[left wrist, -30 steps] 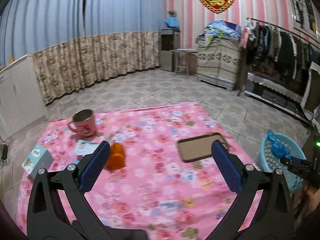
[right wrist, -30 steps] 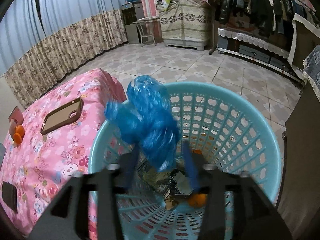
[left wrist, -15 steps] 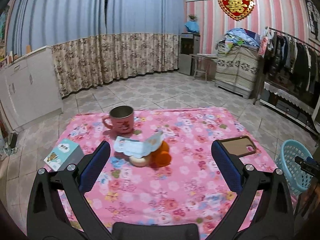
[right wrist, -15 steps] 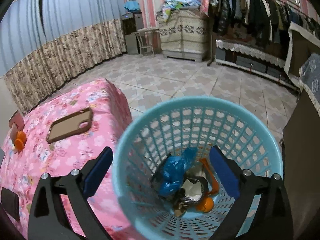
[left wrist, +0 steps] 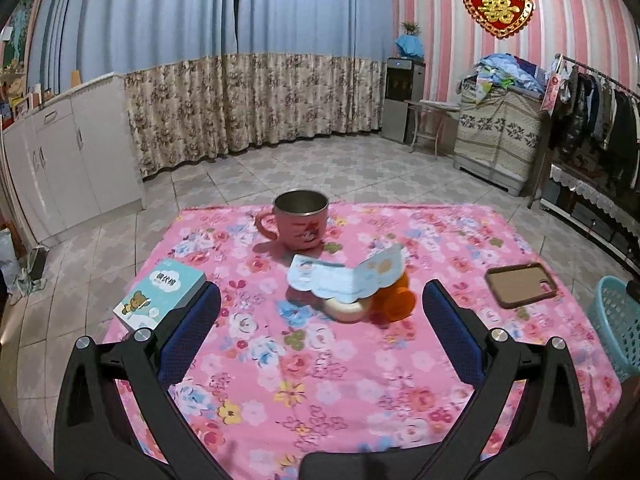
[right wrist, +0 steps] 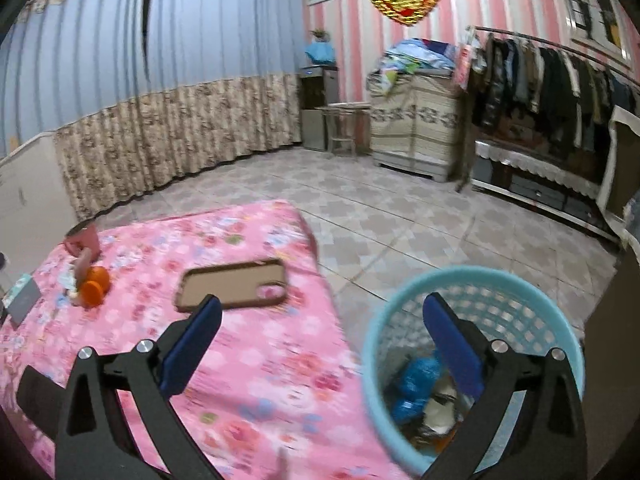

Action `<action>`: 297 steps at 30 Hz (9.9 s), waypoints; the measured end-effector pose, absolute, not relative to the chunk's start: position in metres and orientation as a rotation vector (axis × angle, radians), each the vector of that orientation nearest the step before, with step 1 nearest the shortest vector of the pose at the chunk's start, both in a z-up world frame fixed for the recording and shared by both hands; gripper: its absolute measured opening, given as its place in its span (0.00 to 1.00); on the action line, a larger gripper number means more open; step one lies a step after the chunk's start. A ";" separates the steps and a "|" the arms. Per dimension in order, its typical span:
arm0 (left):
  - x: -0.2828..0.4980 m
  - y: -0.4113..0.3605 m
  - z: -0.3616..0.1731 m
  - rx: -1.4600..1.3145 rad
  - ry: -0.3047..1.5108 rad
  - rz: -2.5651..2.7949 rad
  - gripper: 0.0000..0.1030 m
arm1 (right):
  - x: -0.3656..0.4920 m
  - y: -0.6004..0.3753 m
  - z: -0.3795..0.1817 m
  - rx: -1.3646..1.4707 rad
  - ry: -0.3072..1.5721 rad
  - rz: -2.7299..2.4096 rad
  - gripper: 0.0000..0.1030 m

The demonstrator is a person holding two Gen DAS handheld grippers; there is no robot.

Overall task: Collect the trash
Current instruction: 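Return both tools to the tablecloth and reach the left tool toward the white card, then close the left tool on the white card, then grasp the orange round lid with the right tool, then carry the white card and orange lid over the blue basket with both tools, then open the left tool over the basket while the right tool releases the orange lid, then return both tools to the tablecloth and reach the left tool toward the white disc, then grasp the white round disc with the left tool, then grasp the peeled orange with the right tool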

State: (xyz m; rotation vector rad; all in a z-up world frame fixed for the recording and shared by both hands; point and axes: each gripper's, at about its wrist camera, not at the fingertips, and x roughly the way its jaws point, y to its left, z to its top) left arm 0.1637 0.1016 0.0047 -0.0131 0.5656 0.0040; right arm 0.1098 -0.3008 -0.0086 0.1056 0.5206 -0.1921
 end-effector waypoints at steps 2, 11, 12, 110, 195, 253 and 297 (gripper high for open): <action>0.170 0.105 -0.002 -0.008 0.577 0.001 0.95 | 0.121 -0.288 -0.008 0.092 0.526 -0.167 0.96; 0.208 0.096 -0.031 -0.022 0.655 -0.044 0.95 | 0.160 -0.240 -0.024 0.055 0.570 -0.087 0.96; 0.214 0.093 -0.034 -0.023 0.665 -0.050 0.95 | 0.163 -0.237 -0.026 0.051 0.575 -0.081 0.96; 0.155 0.063 0.007 -0.038 0.647 -0.217 0.00 | 0.148 -0.176 -0.002 -0.027 0.673 0.159 0.40; 0.143 -0.182 0.028 0.138 0.540 -0.325 0.95 | 0.055 -0.445 -0.032 0.248 0.581 -0.343 0.88; 0.309 0.073 -0.104 -0.067 0.996 -0.044 0.59 | 0.211 -0.203 -0.057 0.112 0.686 0.005 0.93; 0.232 0.191 -0.074 -0.103 0.782 0.099 0.59 | 0.292 -0.011 -0.090 -0.156 0.834 0.324 0.42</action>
